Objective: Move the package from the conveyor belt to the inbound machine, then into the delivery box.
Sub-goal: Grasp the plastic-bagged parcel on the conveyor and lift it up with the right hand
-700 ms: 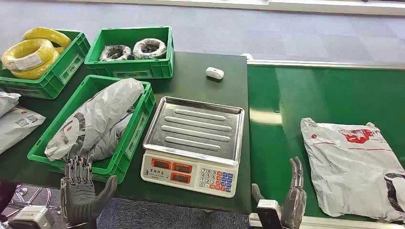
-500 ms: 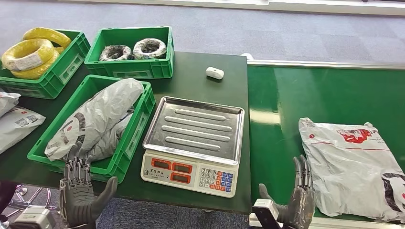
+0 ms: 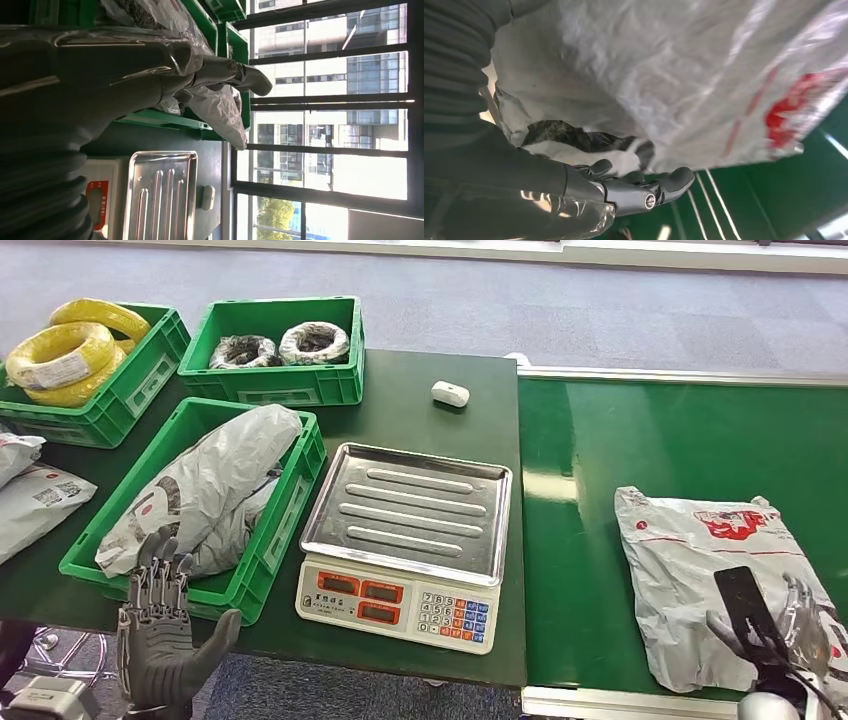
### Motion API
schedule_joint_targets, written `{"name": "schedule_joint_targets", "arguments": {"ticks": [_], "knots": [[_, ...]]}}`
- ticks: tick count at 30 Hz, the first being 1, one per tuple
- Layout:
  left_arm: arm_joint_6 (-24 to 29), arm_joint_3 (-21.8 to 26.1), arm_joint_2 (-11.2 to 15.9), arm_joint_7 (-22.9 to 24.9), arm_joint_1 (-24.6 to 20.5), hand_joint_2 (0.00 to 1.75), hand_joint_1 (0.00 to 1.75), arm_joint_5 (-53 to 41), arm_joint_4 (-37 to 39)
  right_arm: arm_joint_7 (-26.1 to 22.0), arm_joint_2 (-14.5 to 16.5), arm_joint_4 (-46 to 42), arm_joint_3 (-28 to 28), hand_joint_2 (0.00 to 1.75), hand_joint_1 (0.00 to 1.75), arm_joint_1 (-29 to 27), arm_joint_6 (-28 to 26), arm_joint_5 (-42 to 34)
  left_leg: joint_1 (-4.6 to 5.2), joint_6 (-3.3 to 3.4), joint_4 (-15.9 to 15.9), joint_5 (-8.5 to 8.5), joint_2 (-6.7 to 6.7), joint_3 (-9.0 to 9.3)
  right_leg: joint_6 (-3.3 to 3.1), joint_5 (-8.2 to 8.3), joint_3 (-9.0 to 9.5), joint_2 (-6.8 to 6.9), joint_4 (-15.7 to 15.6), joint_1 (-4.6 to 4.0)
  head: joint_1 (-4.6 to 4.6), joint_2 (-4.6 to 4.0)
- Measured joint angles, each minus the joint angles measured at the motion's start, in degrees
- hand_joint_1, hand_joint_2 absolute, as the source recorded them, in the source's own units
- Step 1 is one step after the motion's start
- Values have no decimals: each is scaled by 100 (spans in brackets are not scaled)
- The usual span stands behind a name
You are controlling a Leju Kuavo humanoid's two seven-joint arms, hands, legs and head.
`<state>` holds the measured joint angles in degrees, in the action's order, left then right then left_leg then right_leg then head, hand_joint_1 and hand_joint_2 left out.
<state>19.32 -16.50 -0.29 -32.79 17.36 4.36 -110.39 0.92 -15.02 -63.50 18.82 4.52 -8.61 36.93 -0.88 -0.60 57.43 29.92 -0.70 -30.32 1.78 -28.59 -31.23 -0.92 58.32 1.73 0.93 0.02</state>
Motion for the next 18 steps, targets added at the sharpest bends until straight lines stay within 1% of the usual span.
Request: {"name": "schedule_joint_targets", "arguments": {"ticks": [3,7,8,11,12,15,18], "knots": [[103,1,10,-31,-11,175,0,173,22,-96,-387,1187,160,175,0,316,248,-263,-2,0,-1,0,-8,-4,0,0,-2,6,1,-2,2,0],[131,2,20,-30,41,175,0,253,21,-151,-619,2052,186,175,0,581,274,-330,-7,0,-3,0,-5,-4,-1,-2,-5,6,1,-7,3,0],[132,2,22,-30,55,175,0,263,21,-151,-652,2187,186,175,40,638,272,-337,-8,0,-3,0,-4,-4,-1,-3,-5,6,1,-8,3,0],[136,4,28,-29,74,175,0,269,21,-143,-712,2477,179,175,171,775,271,-341,-7,0,-3,-1,-4,-3,0,-4,1,8,1,-8,1,0],[138,5,30,-24,79,175,0,258,20,-135,-721,2540,173,175,175,812,269,-331,-6,0,-2,-1,-4,-3,0,-3,4,8,1,-7,1,0],[127,19,29,30,107,175,0,170,-8,-133,-730,2628,129,175,175,922,161,-268,-5,2,-1,-2,-3,-4,2,-2,10,8,1,-5,1,0],[61,38,16,105,132,175,0,49,-48,-331,-719,2558,52,175,175,1009,-119,-334,-3,3,-1,-2,-2,-6,1,0,11,7,1,-4,0,0]]}}
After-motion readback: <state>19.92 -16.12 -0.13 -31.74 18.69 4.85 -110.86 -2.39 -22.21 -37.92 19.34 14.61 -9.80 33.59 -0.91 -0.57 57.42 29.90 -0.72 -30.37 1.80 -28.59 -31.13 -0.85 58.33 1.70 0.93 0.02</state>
